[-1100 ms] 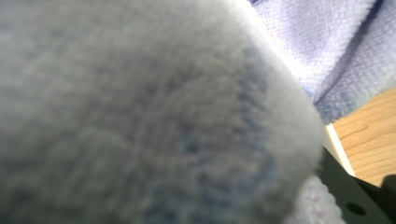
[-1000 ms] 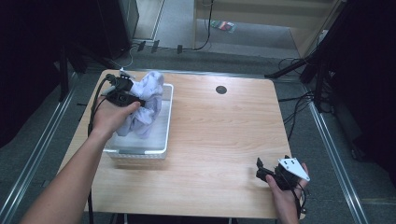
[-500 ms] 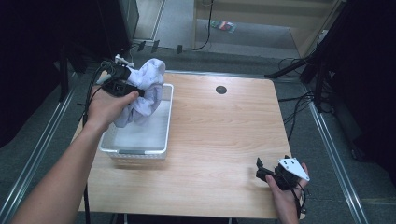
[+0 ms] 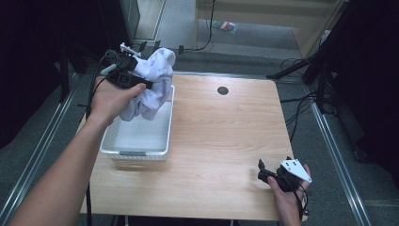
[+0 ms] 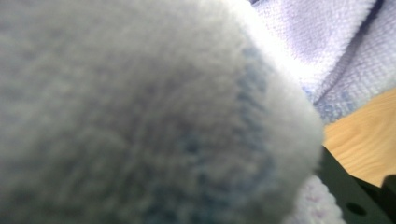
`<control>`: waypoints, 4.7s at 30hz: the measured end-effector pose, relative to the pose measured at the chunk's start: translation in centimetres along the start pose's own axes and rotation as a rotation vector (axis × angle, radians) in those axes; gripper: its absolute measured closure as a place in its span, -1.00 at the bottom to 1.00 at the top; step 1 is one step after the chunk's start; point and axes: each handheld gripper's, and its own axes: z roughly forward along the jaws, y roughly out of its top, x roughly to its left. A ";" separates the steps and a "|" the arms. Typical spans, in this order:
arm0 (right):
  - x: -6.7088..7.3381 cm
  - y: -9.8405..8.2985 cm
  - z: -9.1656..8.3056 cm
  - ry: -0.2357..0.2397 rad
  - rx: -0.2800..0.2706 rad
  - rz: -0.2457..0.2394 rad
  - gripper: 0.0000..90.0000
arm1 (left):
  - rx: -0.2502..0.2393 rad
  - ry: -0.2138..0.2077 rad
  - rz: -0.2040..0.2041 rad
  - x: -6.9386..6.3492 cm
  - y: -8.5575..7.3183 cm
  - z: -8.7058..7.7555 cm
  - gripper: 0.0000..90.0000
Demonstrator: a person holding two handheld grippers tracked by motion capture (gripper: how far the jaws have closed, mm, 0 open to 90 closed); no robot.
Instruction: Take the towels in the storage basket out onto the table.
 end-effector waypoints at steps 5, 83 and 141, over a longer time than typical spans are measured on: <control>0.1 0.0 0.0 -0.003 0.000 -0.007 -1.00 | -0.009 -0.007 0.027 -1.6 0.9 -0.3 0.44; 0.1 0.0 -0.1 0.011 -0.009 -0.003 -1.00 | 0.150 -0.220 0.121 -13.3 -4.8 16.1 -0.11; 0.1 0.0 0.0 0.000 -0.001 -0.014 -1.00 | -0.051 -0.063 0.044 -2.4 -8.7 6.9 -1.00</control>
